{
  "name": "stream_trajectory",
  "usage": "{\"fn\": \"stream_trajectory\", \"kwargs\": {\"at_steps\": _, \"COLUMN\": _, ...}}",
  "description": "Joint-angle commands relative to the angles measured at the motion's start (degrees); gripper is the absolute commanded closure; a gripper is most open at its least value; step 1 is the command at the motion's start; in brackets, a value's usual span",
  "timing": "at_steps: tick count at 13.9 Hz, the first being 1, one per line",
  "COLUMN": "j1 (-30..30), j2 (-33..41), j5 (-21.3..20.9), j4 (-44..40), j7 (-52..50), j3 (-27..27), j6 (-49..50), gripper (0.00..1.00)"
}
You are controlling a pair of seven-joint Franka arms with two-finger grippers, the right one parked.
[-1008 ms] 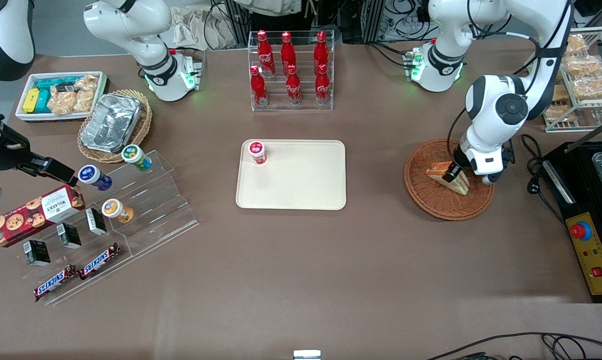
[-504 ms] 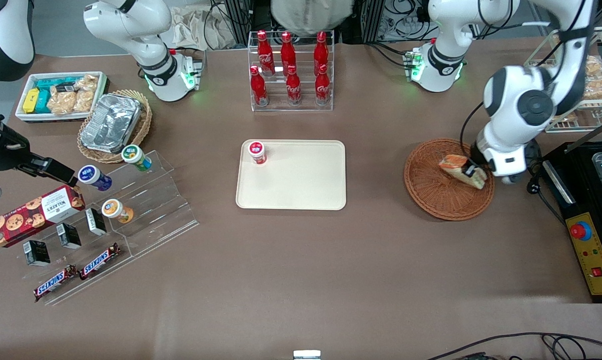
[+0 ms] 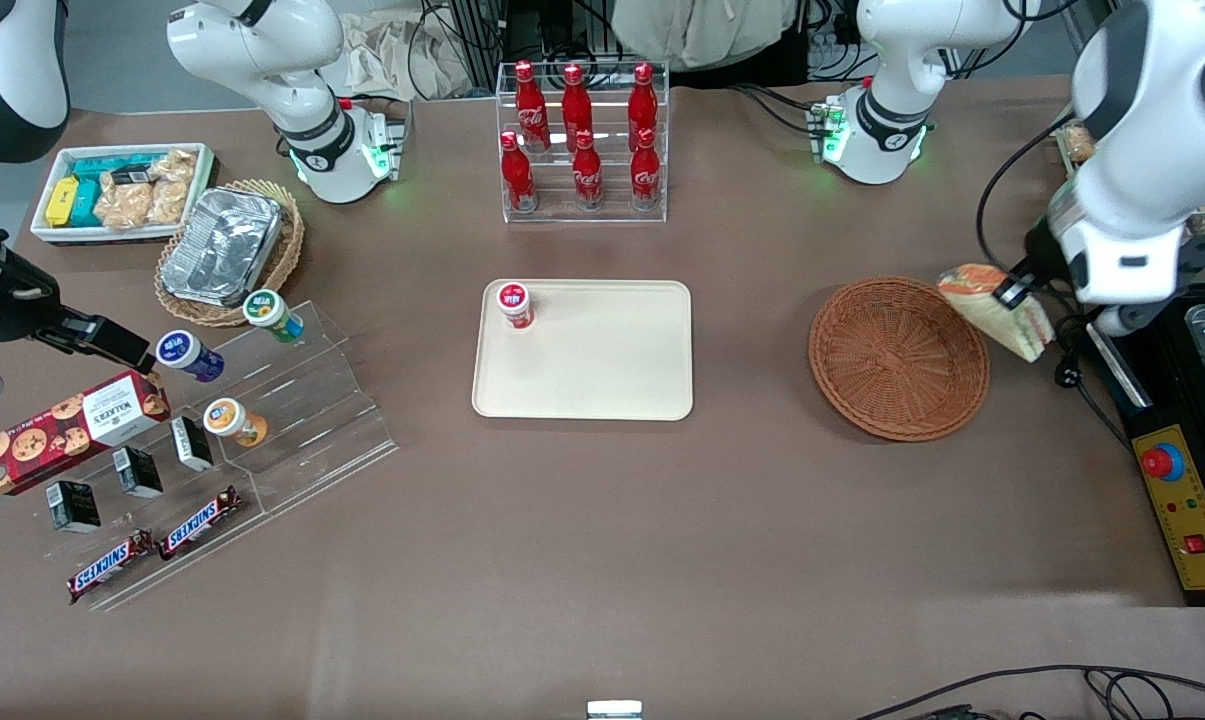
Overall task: Place sandwich from basket to tray
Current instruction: 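Lift the sandwich out of the basket with the left gripper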
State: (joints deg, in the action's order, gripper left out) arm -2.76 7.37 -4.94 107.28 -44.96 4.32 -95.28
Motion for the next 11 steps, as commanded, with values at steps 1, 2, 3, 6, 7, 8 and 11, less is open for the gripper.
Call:
{"fn": "stream_trajectory", "kwargs": {"at_steps": 1, "j1": -0.23, "j2": -1.13, "j5": 1.07, "j4": -3.83, "j7": 7.15, "j3": -0.01, "j6": 3.52, "gripper": 1.00}}
{"fn": "stream_trajectory", "kwargs": {"at_steps": 2, "j1": -0.32, "j2": -0.95, "j5": 1.51, "j4": -3.66, "j7": 8.65, "j3": 0.08, "j6": 3.78, "gripper": 1.00}}
{"fn": "stream_trajectory", "kwargs": {"at_steps": 3, "j1": -0.32, "j2": -0.69, "j5": 2.21, "j4": -3.65, "j7": 10.14, "j3": 1.30, "j6": 5.00, "gripper": 1.00}}
{"fn": "stream_trajectory", "kwargs": {"at_steps": 6, "j1": -0.32, "j2": -0.77, "j5": 2.39, "j4": -3.22, "j7": 13.75, "j3": 6.82, "j6": 6.07, "gripper": 1.00}}
{"fn": "stream_trajectory", "kwargs": {"at_steps": 7, "j1": -0.32, "j2": -1.04, "j5": 2.39, "j4": -2.61, "j7": 14.28, "j3": 9.11, "j6": 6.42, "gripper": 1.00}}
{"fn": "stream_trajectory", "kwargs": {"at_steps": 8, "j1": -0.32, "j2": -1.65, "j5": 2.13, "j4": -1.64, "j7": 14.55, "j3": 11.22, "j6": 6.07, "gripper": 1.00}}
{"fn": "stream_trajectory", "kwargs": {"at_steps": 11, "j1": -1.72, "j2": -5.68, "j5": 1.60, "j4": -1.28, "j7": 14.55, "j3": 17.46, "j6": 3.62, "gripper": 1.00}}
